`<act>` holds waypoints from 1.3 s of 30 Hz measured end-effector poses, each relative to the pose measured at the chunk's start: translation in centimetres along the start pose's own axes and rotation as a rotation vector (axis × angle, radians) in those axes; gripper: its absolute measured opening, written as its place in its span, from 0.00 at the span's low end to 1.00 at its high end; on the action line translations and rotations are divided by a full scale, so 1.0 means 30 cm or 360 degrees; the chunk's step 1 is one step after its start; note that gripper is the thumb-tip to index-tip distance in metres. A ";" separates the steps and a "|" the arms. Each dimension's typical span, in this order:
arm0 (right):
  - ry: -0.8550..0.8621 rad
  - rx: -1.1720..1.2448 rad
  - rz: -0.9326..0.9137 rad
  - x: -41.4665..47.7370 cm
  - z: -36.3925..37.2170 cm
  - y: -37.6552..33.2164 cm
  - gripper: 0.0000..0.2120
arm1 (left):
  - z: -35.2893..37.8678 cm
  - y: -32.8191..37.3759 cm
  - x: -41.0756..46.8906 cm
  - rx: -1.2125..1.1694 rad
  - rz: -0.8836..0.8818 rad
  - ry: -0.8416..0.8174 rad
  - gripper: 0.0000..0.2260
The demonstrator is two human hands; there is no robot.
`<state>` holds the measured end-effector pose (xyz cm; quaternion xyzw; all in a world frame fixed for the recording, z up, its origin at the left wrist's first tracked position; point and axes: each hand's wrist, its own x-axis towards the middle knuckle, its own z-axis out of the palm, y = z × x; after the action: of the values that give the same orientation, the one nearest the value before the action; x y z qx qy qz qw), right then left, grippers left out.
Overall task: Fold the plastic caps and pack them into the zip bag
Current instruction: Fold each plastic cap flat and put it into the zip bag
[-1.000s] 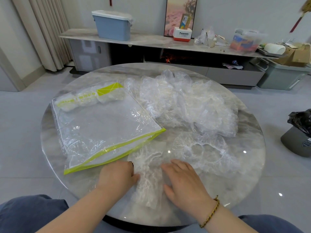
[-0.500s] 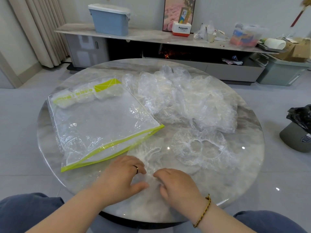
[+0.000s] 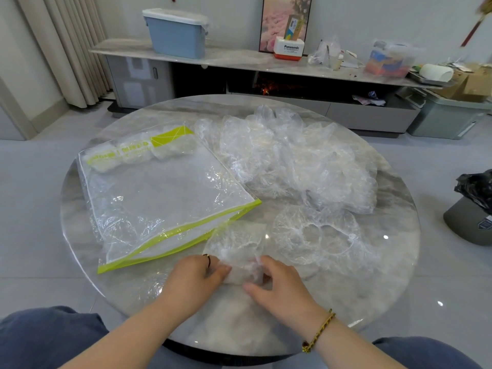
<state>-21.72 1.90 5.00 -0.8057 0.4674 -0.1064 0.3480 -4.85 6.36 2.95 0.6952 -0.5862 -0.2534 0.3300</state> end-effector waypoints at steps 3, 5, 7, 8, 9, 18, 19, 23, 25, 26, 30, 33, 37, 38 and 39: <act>0.0245 0.0212 0.0125 0.031 0.019 -0.004 0.13 | 0.016 0.008 0.015 -0.0060 -0.0086 0.0153 0.12; 0.0315 0.0144 0.0200 0.042 0.025 -0.010 0.16 | 0.028 0.007 0.021 0.0041 -0.0074 0.0313 0.10; 0.0375 -0.0069 0.0170 0.045 0.031 -0.020 0.12 | 0.036 0.009 0.024 0.0168 -0.0050 0.0395 0.12; 0.0383 -0.0191 0.0137 0.046 0.034 -0.021 0.07 | 0.038 0.010 0.028 0.0192 -0.0065 0.0395 0.14; 0.0399 -0.0301 0.0121 0.049 0.030 -0.020 0.03 | 0.038 0.014 0.029 0.0188 -0.0055 0.0392 0.15; 0.0792 -0.0558 -0.0913 0.041 0.064 -0.031 0.08 | 0.017 0.037 0.029 0.0471 0.0113 0.0337 0.25; 0.0726 -0.0637 -0.0999 0.034 0.065 -0.037 0.06 | 0.018 0.037 0.028 0.0484 0.0245 0.0381 0.23; 0.0568 -0.0852 -0.0754 0.044 0.075 -0.010 0.12 | 0.012 -0.019 0.040 0.0563 0.0578 0.0287 0.11; 0.0444 -0.0841 -0.0587 0.048 0.060 -0.004 0.16 | -0.003 -0.030 0.039 0.0584 0.0636 0.0148 0.14; 0.0365 -0.0839 -0.0487 0.048 0.051 -0.003 0.18 | -0.016 -0.025 0.034 0.0611 0.0637 0.0046 0.14; 0.0152 -0.0879 -0.0207 0.042 0.033 -0.012 0.28 | -0.030 -0.025 0.022 0.0753 0.0628 -0.0133 0.21; 0.0007 -0.0847 -0.0308 0.040 0.019 -0.003 0.45 | -0.027 -0.025 0.028 0.0895 0.0670 -0.0045 0.26; -0.0024 -0.0797 -0.0272 0.038 0.006 -0.014 0.37 | -0.023 -0.017 0.049 0.0955 0.0609 0.0051 0.21; -0.0012 -0.0764 -0.0265 0.037 0.003 -0.016 0.34 | -0.022 -0.010 0.051 0.0979 0.0592 0.0075 0.19; -0.0001 -0.0714 -0.0247 0.036 0.003 -0.019 0.31 | -0.020 -0.011 0.053 0.0961 0.0588 0.0091 0.19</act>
<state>-20.70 1.23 5.15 -0.8964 0.4158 -0.0262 0.1512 -3.88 4.95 3.15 0.6504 -0.7410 0.0149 0.1661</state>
